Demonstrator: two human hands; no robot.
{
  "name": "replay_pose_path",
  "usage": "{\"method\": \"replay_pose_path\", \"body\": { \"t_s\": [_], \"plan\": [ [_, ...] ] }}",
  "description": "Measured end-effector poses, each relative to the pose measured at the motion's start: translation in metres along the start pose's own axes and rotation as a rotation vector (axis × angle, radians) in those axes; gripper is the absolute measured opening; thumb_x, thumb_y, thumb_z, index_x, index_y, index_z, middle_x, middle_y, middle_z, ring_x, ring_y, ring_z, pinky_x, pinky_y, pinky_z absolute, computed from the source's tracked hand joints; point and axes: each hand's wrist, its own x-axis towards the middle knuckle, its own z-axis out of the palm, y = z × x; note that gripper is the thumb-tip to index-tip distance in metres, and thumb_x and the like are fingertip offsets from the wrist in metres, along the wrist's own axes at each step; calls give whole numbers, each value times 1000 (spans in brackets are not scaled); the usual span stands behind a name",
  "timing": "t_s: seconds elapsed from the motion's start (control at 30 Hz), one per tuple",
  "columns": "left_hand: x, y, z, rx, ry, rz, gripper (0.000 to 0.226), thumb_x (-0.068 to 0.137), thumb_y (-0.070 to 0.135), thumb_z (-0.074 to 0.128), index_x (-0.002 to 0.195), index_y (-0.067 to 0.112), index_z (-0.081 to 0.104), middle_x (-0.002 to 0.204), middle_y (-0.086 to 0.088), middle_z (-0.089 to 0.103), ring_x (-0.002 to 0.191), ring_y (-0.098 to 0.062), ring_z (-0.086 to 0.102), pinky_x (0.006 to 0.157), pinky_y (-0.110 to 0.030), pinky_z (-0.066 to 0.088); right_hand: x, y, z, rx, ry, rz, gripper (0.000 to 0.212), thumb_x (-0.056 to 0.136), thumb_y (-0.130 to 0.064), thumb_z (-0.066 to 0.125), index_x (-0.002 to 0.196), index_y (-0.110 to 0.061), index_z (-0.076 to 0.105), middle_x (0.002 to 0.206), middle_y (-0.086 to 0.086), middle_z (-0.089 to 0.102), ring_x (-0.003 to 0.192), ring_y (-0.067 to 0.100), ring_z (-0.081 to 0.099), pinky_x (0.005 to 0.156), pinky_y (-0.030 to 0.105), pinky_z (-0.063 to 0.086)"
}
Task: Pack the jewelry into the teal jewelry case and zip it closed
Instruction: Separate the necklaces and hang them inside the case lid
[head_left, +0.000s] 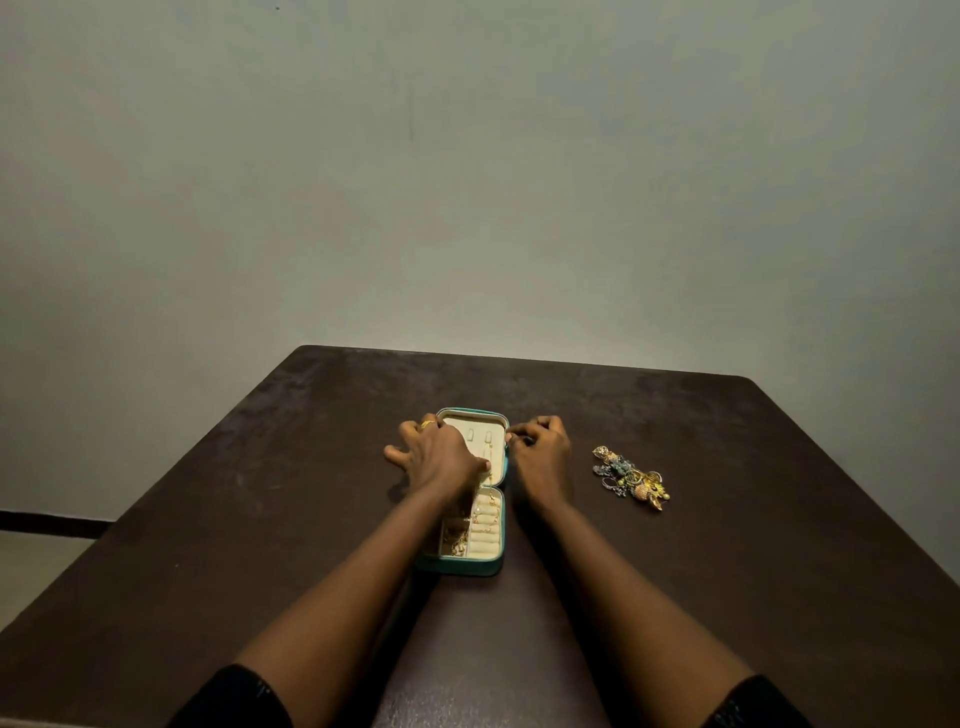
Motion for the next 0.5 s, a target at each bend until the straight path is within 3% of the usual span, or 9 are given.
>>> {"method": "replay_pose_path", "body": {
  "t_s": [0.17, 0.37, 0.5],
  "plan": [
    [-2, 9, 0, 28, -16, -55, 35, 77, 34, 70, 107, 15, 63, 133, -4, 45, 124, -28, 29, 95, -45, 25, -1, 6, 3, 63, -29, 34, 15, 85, -6, 60, 95, -4, 71, 112, 5, 52, 99, 16, 54, 86, 27, 47],
    [9, 7, 2, -55, -39, -132, 31, 80, 32, 66, 106, 15, 65, 130, -4, 46, 121, -27, 31, 94, -45, 27, 5, 8, 10, 159, -165, 185, 45, 89, -13, 56, 133, -14, 47, 131, 10, 55, 117, 23, 54, 99, 34, 44],
    [19, 6, -2, -92, -75, -164, 29, 84, 35, 62, 107, 17, 67, 130, -6, 46, 121, -28, 30, 93, -43, 28, 7, 7, 16, 211, -224, 245, 43, 88, -4, 54, 130, -9, 48, 128, 11, 58, 114, 21, 56, 97, 36, 47]
  ]
}}
